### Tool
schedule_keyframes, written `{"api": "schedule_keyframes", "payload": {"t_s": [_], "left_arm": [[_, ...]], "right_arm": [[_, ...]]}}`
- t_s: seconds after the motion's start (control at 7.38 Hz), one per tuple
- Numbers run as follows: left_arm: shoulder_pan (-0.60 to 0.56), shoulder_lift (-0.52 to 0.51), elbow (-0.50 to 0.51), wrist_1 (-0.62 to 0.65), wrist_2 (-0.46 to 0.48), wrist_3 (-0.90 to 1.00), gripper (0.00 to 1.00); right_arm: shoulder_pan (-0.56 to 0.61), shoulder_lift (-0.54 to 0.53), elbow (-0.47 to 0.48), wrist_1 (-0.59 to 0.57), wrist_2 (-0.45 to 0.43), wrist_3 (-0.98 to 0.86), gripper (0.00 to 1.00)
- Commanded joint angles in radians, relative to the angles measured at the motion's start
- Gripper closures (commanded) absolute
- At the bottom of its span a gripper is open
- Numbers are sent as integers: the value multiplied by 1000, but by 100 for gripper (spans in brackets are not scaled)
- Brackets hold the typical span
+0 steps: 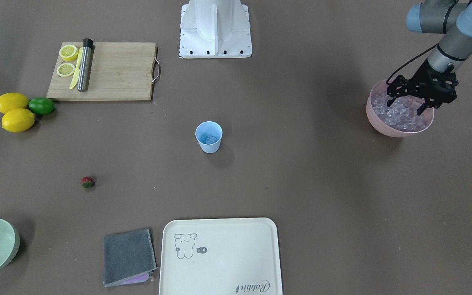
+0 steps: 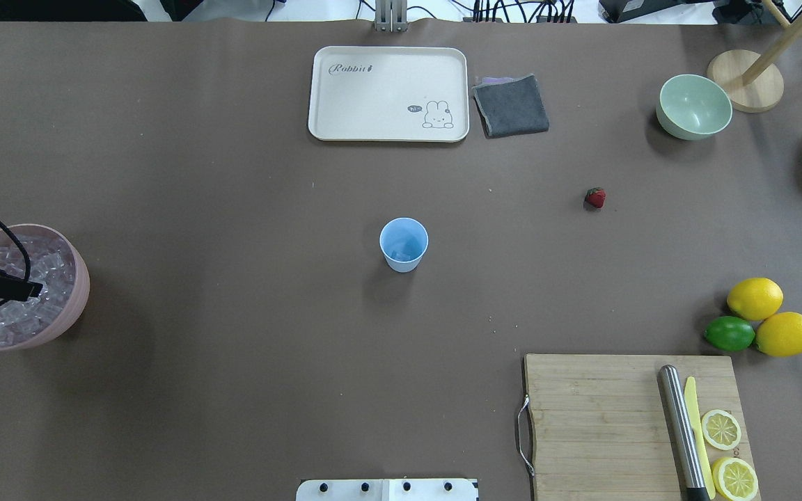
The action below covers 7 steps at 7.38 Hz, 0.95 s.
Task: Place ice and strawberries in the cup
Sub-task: 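Grasp another ice cube from the pink bowl with the left gripper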
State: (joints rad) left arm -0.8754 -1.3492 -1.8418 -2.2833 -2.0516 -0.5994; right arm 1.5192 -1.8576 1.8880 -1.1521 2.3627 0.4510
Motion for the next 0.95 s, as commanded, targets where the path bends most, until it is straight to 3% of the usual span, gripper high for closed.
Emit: {"api": "schedule_keyframes", "payload": {"t_s": [0.0, 0.27, 0.41, 0.81], "left_arm": [[7, 1, 4, -2, 1, -3, 2], [13, 1, 4, -4, 1, -3, 15], [16, 1, 4, -4, -1, -3, 31], [19, 1, 6, -4, 1, -2, 33]], "right_arm": [[-1, 0, -1, 0, 0, 0, 0], [-1, 0, -3, 0, -2, 0, 0], [-1, 0, -3, 0, -2, 0, 0], [-2, 1, -3, 0, -2, 0, 0]]}}
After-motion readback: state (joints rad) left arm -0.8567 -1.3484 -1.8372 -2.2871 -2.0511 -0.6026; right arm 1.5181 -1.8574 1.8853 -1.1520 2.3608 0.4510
